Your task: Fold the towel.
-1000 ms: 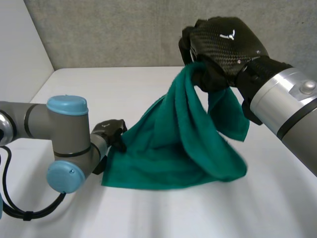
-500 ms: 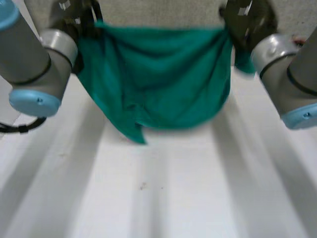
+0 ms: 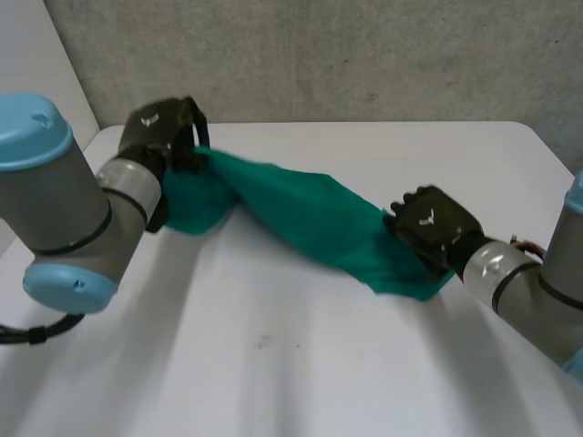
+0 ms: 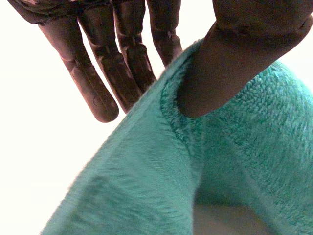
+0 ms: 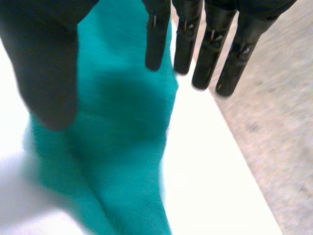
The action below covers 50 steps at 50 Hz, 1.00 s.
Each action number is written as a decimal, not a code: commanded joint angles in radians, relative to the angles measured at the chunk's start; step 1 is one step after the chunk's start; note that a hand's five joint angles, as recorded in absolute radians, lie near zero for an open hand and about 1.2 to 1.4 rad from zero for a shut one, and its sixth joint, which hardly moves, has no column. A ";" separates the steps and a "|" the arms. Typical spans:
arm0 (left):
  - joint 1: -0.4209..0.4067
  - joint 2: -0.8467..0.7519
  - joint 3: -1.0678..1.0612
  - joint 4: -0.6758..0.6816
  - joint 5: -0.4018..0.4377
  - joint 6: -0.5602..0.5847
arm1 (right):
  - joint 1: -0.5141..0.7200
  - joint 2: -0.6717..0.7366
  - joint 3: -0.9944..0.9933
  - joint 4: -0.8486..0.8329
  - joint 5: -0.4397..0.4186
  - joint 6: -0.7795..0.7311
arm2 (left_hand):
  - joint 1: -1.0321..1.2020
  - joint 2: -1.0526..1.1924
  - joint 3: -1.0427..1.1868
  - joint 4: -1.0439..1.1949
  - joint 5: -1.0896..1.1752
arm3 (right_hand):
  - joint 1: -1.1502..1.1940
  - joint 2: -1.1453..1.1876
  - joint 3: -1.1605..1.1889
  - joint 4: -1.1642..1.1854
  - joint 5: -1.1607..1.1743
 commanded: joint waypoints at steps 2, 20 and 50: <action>-0.021 0.017 -0.048 -0.064 0.007 0.016 | -0.019 -0.101 0.023 -0.008 0.026 -0.033 | 0.246 0.198 0.204 0.202 0.253 | -0.114 -0.166 -0.177 -0.180 -0.181; -0.090 0.257 -0.037 -0.087 0.011 0.144 | -0.039 0.142 -0.524 0.327 -0.044 0.734 | 0.246 0.198 0.204 0.202 0.253 | -0.135 -0.187 -0.198 -0.200 -0.202; -0.024 0.149 0.049 -0.077 0.040 0.242 | -0.042 0.140 -0.751 0.184 0.094 0.704 | 0.246 0.198 0.204 0.202 0.253 | 0.991 0.940 0.929 0.926 0.925</action>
